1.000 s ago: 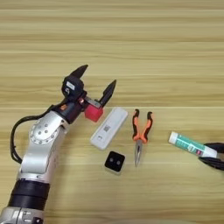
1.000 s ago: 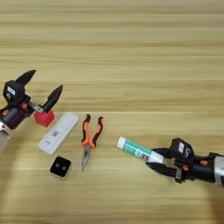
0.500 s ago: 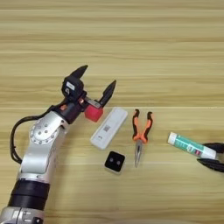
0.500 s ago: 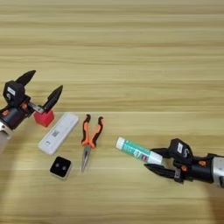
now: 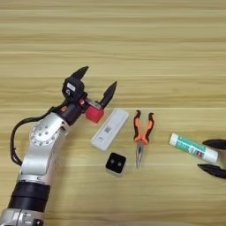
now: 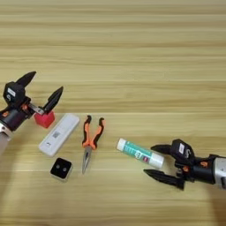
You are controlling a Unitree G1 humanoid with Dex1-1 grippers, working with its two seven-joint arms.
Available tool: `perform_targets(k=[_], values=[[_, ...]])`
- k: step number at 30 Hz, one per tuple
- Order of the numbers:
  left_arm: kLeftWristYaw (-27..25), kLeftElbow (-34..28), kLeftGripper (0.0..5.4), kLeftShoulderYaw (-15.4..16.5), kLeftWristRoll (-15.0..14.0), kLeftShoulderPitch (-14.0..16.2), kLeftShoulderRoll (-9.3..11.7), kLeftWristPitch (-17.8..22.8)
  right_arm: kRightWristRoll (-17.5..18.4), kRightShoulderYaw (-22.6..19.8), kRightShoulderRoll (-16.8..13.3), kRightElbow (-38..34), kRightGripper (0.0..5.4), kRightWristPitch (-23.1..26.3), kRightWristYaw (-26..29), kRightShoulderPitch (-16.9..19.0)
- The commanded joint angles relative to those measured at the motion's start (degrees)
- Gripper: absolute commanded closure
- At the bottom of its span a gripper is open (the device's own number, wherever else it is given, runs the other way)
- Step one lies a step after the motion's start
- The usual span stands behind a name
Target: Move the objects on the table
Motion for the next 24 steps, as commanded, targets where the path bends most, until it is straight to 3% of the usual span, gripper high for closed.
perform_targets(k=[1, 10, 24], values=[[0.0, 0.7, 0.00, 0.1, 0.5, -1.1, 0.1, -0.6, 0.4, 0.2, 0.2, -1.0, 0.96, 0.7, -0.4, -0.7], [0.0, 0.8, 0.00, 0.0, 0.6, -0.9, 0.0, -0.8, 3.5, -1.5, 0.8, -4.8, 0.02, 1.7, -0.8, -0.9], [-0.6, -2.7, 0.00, -0.3, 0.2, 1.3, 0.8, 0.1, 10.5, -4.4, 2.9, -14.8, 0.02, 6.0, -5.1, -1.8]])
